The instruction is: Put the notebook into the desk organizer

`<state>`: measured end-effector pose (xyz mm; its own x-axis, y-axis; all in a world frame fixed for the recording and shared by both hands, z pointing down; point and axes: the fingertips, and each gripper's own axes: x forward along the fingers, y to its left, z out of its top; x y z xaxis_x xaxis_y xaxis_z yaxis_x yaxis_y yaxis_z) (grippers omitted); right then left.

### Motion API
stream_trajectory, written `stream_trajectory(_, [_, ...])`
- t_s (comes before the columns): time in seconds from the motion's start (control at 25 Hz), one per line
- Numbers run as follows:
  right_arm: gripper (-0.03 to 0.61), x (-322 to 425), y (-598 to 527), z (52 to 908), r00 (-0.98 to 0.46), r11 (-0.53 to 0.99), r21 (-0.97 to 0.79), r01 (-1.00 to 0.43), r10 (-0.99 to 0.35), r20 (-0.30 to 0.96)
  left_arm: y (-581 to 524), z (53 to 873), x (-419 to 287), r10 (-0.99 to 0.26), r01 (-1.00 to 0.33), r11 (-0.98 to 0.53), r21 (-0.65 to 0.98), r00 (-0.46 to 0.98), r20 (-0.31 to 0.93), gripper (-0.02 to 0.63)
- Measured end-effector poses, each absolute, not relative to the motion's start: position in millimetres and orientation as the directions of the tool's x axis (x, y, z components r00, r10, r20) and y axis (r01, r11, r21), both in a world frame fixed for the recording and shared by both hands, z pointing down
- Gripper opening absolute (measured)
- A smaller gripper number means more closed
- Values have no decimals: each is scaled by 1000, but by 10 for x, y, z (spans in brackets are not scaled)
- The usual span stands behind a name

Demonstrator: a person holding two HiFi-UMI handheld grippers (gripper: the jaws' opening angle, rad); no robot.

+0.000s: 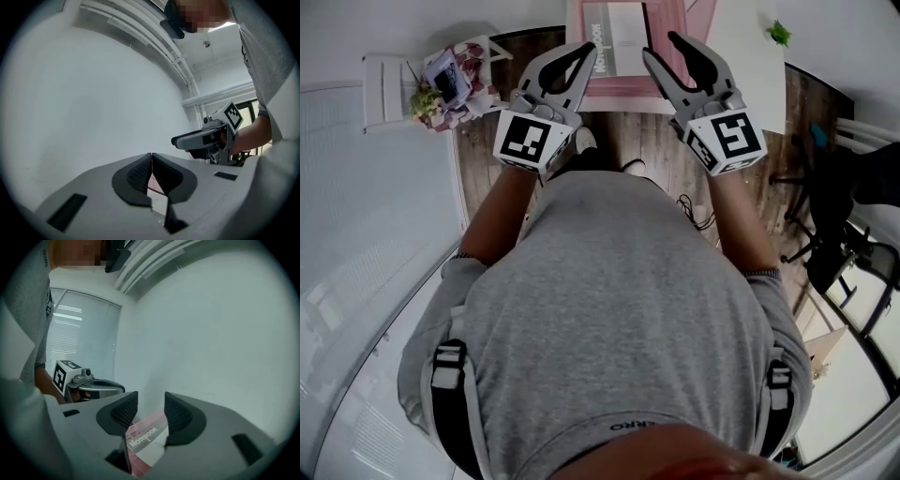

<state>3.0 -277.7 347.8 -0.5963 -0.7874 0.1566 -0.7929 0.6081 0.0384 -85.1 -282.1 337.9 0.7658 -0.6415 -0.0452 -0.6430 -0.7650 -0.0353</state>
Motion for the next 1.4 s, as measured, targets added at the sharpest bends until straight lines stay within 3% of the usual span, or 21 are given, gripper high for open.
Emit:
stream_trajectory(0.24, [107,148,-2430,3375,-620,624,53,-780,-781,73,-2533,3349,-758,-656,-658,-750,-67,753,-58,20])
stream_trajectory(0.6, [40,299,-2117,3405,-630,632,47,-774,-775,45,-2235,3360,-680,-674,-677,-734,-56,736,-63,20])
stream_trajectory(0.88, [8,321,-2028,3474,-636,638,29,-770,-770,50,-2135,3290,-641,-669,-674,-736,-63,739,-78,20])
stream_trajectory(1.4, [6,402,-1913,3537,-623,626,69,-777,-780,66,-2051,3363,-617,-653,-656,-752,-66,755,-62,20])
